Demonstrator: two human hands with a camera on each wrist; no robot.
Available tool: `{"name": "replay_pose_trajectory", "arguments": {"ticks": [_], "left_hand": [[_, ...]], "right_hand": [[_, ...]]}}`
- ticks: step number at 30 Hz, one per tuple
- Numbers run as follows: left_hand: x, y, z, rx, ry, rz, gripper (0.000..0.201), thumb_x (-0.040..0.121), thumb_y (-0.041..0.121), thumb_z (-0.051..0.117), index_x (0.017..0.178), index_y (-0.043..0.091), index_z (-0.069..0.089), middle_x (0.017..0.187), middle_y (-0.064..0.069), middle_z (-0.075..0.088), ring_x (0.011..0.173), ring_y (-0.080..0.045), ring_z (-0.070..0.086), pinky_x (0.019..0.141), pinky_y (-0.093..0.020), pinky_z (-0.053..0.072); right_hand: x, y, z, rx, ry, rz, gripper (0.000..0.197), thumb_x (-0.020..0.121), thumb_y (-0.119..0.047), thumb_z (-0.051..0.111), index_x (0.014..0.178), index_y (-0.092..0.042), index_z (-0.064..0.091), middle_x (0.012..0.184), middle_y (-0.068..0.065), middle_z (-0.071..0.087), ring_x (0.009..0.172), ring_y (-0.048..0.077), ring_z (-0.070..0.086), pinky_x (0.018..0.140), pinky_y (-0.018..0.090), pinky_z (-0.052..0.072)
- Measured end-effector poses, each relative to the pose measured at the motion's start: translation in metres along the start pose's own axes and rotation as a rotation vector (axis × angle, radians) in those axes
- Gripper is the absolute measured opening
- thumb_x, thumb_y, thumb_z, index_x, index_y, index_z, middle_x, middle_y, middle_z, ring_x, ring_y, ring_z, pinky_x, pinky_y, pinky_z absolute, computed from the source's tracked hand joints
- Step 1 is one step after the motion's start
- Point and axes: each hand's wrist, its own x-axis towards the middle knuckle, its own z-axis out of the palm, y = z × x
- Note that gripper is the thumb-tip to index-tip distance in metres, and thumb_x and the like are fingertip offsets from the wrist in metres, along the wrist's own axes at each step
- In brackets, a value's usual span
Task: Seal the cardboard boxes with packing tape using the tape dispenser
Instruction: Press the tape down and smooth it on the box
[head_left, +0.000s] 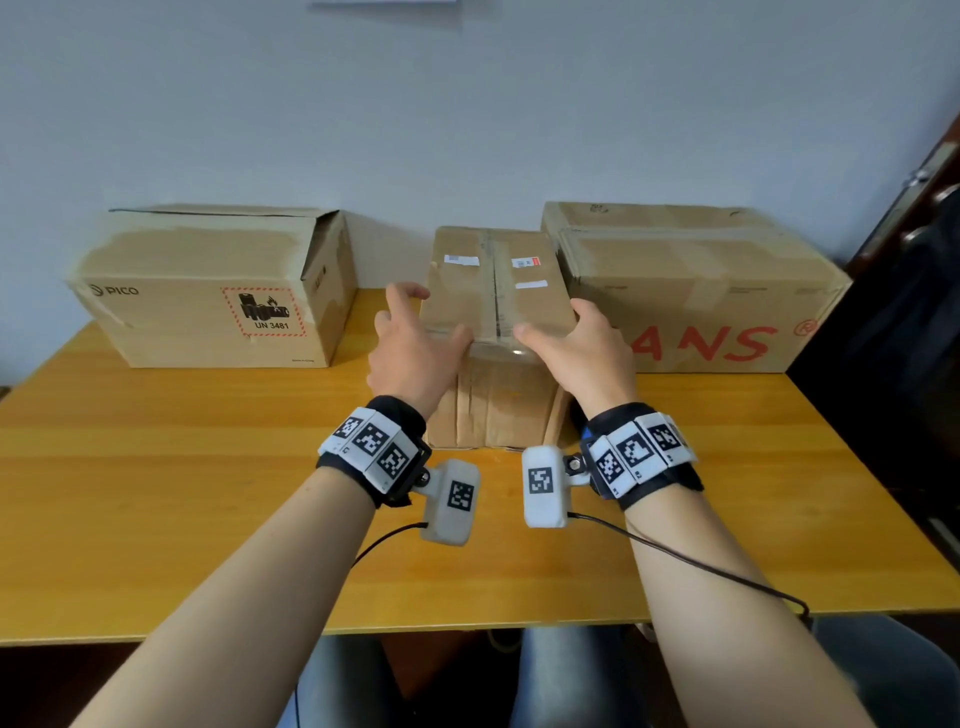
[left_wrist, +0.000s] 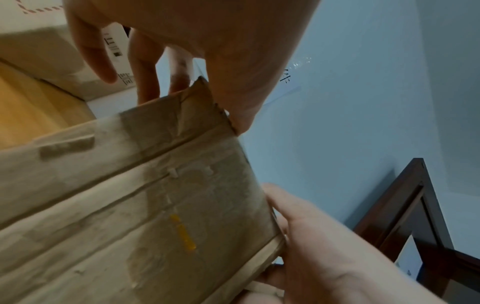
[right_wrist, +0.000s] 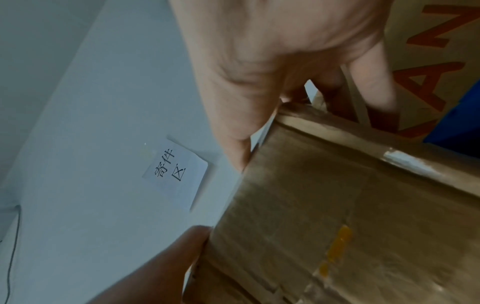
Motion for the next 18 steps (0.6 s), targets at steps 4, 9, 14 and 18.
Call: {"name": "replay_pose_trajectory", "arguments": {"ticks": [4, 9, 14, 18], "left_hand": [[0.003, -0.008, 0.0, -0.055, 0.017, 0.013, 0.055, 0.079, 0.044, 0.072, 0.121, 0.03, 0.039, 0.116, -0.001, 0.055, 0.09, -0.026, 0.062, 0.072, -0.036, 0.05], [0.004, -0.019, -0.004, -0.157, 0.025, 0.002, 0.056, 0.08, 0.048, 0.075, 0.121, 0.029, 0.042, 0.103, 0.004, 0.058, 0.095, -0.019, 0.064, 0.08, -0.038, 0.052], [0.01, -0.027, -0.007, -0.299, 0.005, -0.075, 0.061, 0.07, 0.052, 0.081, 0.117, 0.032, 0.048, 0.091, 0.008, 0.058, 0.088, -0.015, 0.064, 0.082, -0.037, 0.054], [0.016, -0.035, -0.008, -0.413, -0.02, -0.093, 0.064, 0.065, 0.053, 0.083, 0.115, 0.03, 0.051, 0.09, 0.006, 0.066, 0.091, -0.015, 0.068, 0.089, -0.043, 0.055]], "right_hand": [[-0.001, 0.006, -0.004, 0.086, 0.007, -0.003, 0.066, 0.084, -0.051, 0.069, 0.141, -0.025, 0.049, 0.107, -0.014, 0.059, 0.11, 0.015, 0.058, 0.094, 0.032, 0.046], [0.0, 0.011, 0.0, 0.146, 0.023, -0.023, 0.053, 0.082, -0.05, 0.07, 0.129, -0.027, 0.059, 0.095, -0.022, 0.062, 0.096, 0.009, 0.061, 0.091, 0.033, 0.051], [0.002, 0.02, 0.006, 0.199, 0.062, -0.06, 0.027, 0.078, -0.05, 0.069, 0.1, -0.033, 0.071, 0.086, -0.018, 0.074, 0.083, 0.006, 0.068, 0.084, 0.042, 0.057], [0.004, 0.025, 0.005, 0.303, 0.049, -0.079, 0.025, 0.078, -0.047, 0.07, 0.099, -0.034, 0.075, 0.087, -0.018, 0.075, 0.086, 0.006, 0.071, 0.086, 0.044, 0.058]]}}
